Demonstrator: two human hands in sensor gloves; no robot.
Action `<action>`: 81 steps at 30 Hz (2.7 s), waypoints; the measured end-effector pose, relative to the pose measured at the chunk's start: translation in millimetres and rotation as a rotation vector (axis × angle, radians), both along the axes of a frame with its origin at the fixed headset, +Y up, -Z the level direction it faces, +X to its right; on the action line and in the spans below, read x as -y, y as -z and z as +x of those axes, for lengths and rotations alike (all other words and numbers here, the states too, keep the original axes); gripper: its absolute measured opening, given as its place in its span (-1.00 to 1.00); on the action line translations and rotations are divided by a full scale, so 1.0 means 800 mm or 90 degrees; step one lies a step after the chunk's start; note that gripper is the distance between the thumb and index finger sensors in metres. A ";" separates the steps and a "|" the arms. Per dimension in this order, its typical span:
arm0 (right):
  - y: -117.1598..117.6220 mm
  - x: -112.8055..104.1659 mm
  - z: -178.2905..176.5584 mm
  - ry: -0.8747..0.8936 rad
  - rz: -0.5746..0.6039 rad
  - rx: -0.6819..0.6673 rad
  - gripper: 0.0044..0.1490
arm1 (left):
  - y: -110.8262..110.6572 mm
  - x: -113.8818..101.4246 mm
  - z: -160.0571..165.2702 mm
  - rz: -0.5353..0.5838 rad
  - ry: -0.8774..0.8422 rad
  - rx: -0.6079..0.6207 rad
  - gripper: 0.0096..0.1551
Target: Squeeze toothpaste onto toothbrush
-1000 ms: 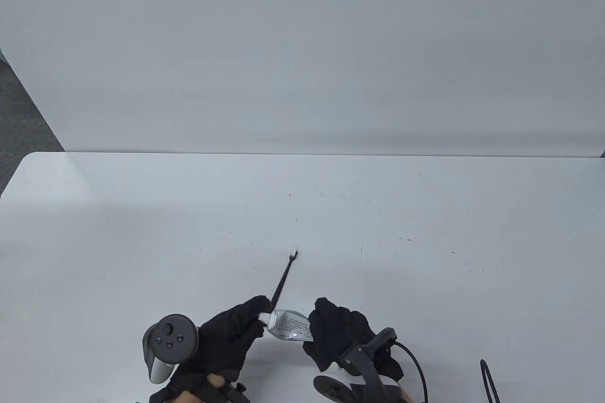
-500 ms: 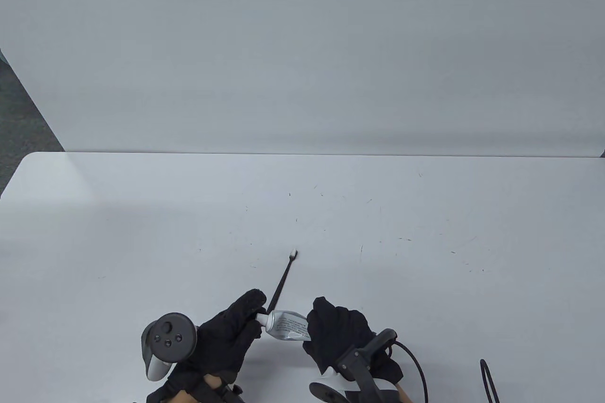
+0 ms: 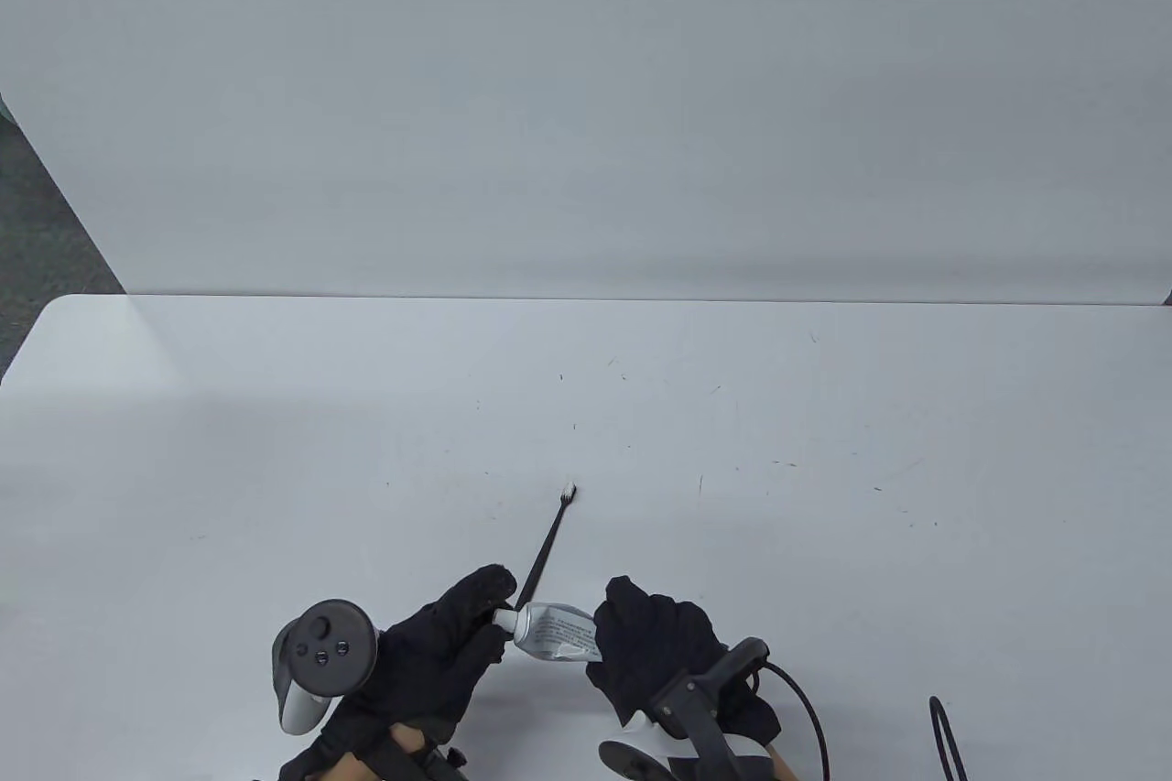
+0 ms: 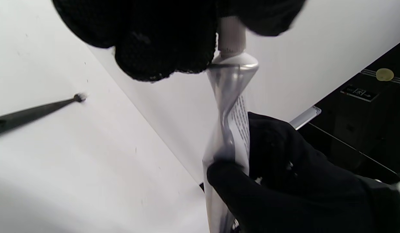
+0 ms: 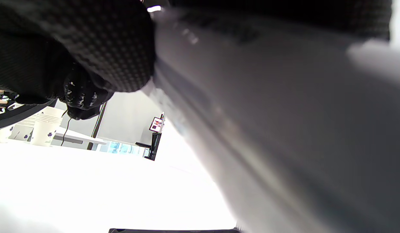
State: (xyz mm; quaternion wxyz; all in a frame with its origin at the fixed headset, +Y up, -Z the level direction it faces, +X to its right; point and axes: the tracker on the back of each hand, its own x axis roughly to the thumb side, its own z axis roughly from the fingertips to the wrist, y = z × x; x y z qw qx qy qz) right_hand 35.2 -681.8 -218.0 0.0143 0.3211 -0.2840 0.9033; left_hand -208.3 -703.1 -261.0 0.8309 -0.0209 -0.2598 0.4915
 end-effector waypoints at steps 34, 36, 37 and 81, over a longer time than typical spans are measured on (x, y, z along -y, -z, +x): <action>0.000 0.001 -0.003 -0.014 -0.011 0.004 -0.39 | 0.008 0.008 -0.004 -0.064 -0.012 0.009 -0.23; 0.000 0.001 -0.002 -0.008 -0.016 0.004 -0.39 | 0.007 0.004 -0.002 -0.044 0.009 0.013 -0.33; 0.000 0.000 -0.002 -0.009 -0.015 0.003 -0.39 | 0.006 0.004 -0.001 -0.023 0.021 -0.014 -0.37; 0.007 -0.015 0.024 0.060 -0.031 0.036 -0.40 | 0.051 -0.006 -0.133 0.100 0.547 -0.387 -0.40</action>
